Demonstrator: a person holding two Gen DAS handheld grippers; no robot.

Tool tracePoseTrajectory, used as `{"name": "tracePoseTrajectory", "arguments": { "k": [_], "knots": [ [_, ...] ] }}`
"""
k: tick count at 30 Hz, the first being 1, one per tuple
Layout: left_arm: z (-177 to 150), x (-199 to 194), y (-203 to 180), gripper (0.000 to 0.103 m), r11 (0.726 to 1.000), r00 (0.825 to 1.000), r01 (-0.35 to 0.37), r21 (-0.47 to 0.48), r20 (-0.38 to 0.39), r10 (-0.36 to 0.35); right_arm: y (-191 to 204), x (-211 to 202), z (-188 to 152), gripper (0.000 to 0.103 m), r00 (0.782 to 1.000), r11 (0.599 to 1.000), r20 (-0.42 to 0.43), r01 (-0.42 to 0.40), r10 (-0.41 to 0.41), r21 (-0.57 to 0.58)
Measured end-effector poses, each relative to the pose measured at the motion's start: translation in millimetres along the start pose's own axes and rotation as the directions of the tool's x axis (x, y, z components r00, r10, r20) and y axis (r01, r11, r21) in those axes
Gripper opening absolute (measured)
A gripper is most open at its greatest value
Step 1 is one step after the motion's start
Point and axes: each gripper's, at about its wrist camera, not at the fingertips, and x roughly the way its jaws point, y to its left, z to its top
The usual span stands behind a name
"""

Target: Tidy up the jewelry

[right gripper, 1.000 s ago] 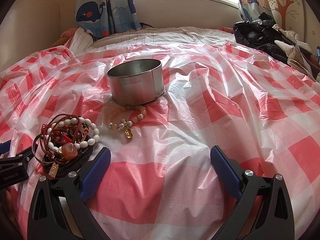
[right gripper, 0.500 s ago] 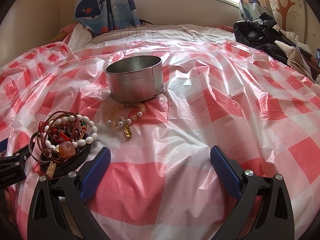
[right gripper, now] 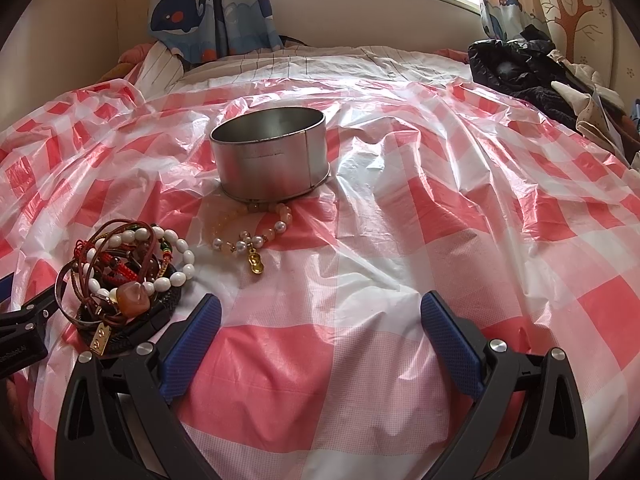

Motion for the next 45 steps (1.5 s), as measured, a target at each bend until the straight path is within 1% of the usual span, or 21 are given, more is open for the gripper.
{"name": "tracePoseTrajectory", "arguments": {
  "k": [4, 8, 11, 13, 16, 20, 22, 25, 26, 28, 29, 31, 32, 33, 35, 37, 38, 39, 41, 42, 45],
  "knots": [
    [0.7, -15.9, -8.0, 0.096, 0.999, 0.996, -0.012, 0.049, 0.087, 0.008, -1.1, -0.6, -1.0, 0.096, 1.0, 1.0, -0.001, -0.001, 0.001, 0.0],
    [5.0, -31.1, -23.3, 0.096, 0.99, 0.984, 0.0, 0.138, 0.177, -0.025, -0.4, -0.3, -0.8, 0.096, 1.0, 1.0, -0.002, 0.0, 0.0, -0.001],
    [8.2, -30.5, -30.0, 0.096, 0.986, 0.982, 0.025, 0.165, 0.18, -0.055, 0.8, 0.2, 0.3, 0.096, 1.0, 1.0, -0.001, 0.001, -0.001, -0.001],
    [11.4, -28.9, -29.0, 0.096, 0.988, 0.982, 0.042, 0.15, 0.176, -0.068, 1.4, 0.6, 0.9, 0.096, 1.0, 1.0, -0.001, 0.001, -0.001, -0.001],
    [12.2, -31.5, -27.7, 0.096, 0.989, 0.979, 0.092, 0.118, 0.17, -0.111, 1.7, 0.7, 1.2, 0.096, 1.0, 1.0, -0.002, 0.001, -0.001, -0.001],
    [10.2, -40.0, -34.8, 0.096, 0.986, 0.972, 0.111, 0.126, 0.194, -0.134, 1.1, -1.0, 1.2, 0.095, 1.0, 1.0, 0.004, -0.005, 0.005, 0.003],
    [9.5, -38.1, -41.3, 0.096, 0.983, 0.975, 0.105, 0.152, 0.179, -0.132, 2.9, -3.0, 0.4, 0.095, 1.0, 1.0, 0.012, -0.011, 0.011, 0.008],
    [6.5, -37.4, -46.0, 0.096, 0.981, 0.981, 0.051, 0.186, 0.177, -0.085, -2.7, -22.7, -1.0, 0.095, 0.993, 0.997, 0.108, -0.062, 0.057, 0.038],
    [6.1, -37.7, -44.9, 0.096, 0.982, 0.981, 0.039, 0.186, 0.179, -0.072, -3.5, -35.9, -1.3, 0.095, 0.978, 0.992, 0.171, -0.124, 0.117, 0.036],
    [6.6, -37.1, -39.1, 0.096, 0.986, 0.983, 0.025, 0.162, 0.174, -0.054, 1.9, -43.5, 0.7, 0.095, 0.965, 0.984, 0.2, -0.176, 0.171, 0.007],
    [7.6, -36.7, -35.3, 0.096, 0.989, 0.984, 0.024, 0.147, 0.169, -0.049, 8.3, -40.7, 3.3, 0.093, 0.961, 0.976, 0.175, -0.217, 0.216, -0.018],
    [9.2, -35.5, -27.4, 0.096, 0.993, 0.986, 0.023, 0.116, 0.163, -0.041, 17.0, -33.3, 5.0, 0.074, 0.95, 0.957, 0.121, -0.287, 0.289, -0.036],
    [9.8, -34.9, -24.0, 0.096, 0.995, 0.987, 0.018, 0.102, 0.16, -0.035, 21.2, -28.3, 6.5, 0.061, 0.943, 0.946, 0.084, -0.32, 0.323, -0.041],
    [10.2, -34.2, -21.5, 0.096, 0.996, 0.987, 0.014, 0.092, 0.156, -0.028, 24.4, -24.3, 8.7, 0.052, 0.939, 0.94, 0.058, -0.338, 0.34, -0.044],
    [10.5, -32.2, -17.0, 0.096, 0.997, 0.989, 0.013, 0.077, 0.147, -0.025, 30.0, -17.7, 11.4, 0.043, 0.926, 0.925, 0.013, -0.377, 0.378, -0.051],
    [10.9, -30.7, -14.3, 0.096, 0.998, 0.99, 0.019, 0.067, 0.14, -0.028, 35.9, -12.4, 17.0, 0.039, 0.917, 0.914, -0.021, -0.4, 0.399, -0.07],
    [11.6, -30.8, -14.1, 0.096, 0.998, 0.989, 0.023, 0.065, 0.141, -0.032, 40.9, -9.4, 18.7, 0.032, 0.912, 0.907, -0.041, -0.411, 0.409, -0.09],
    [12.0, -31.2, -14.0, 0.096, 0.998, 0.989, 0.028, 0.064, 0.144, -0.037, 45.1, -8.2, 19.4, 0.019, 0.905, 0.899, -0.057, -0.424, 0.42, -0.106],
    [13.0, -32.6, -15.3, 0.096, 0.997, 0.987, 0.041, 0.067, 0.15, -0.051, 51.2, -3.5, 22.5, 0.006, 0.89, 0.883, -0.09, -0.455, 0.447, -0.116],
    [13.2, -33.4, -16.6, 0.096, 0.996, 0.986, 0.048, 0.073, 0.153, -0.059, 52.1, -1.8, 25.0, 0.002, 0.886, 0.879, -0.095, -0.462, 0.453, -0.115],
    [13.2, -34.7, -22.4, 0.096, 0.993, 0.984, 0.072, 0.097, 0.154, -0.087, 42.7, -10.8, 27.6, 0.002, 0.885, 0.88, -0.069, -0.466, 0.461, -0.089]
  ]
}}
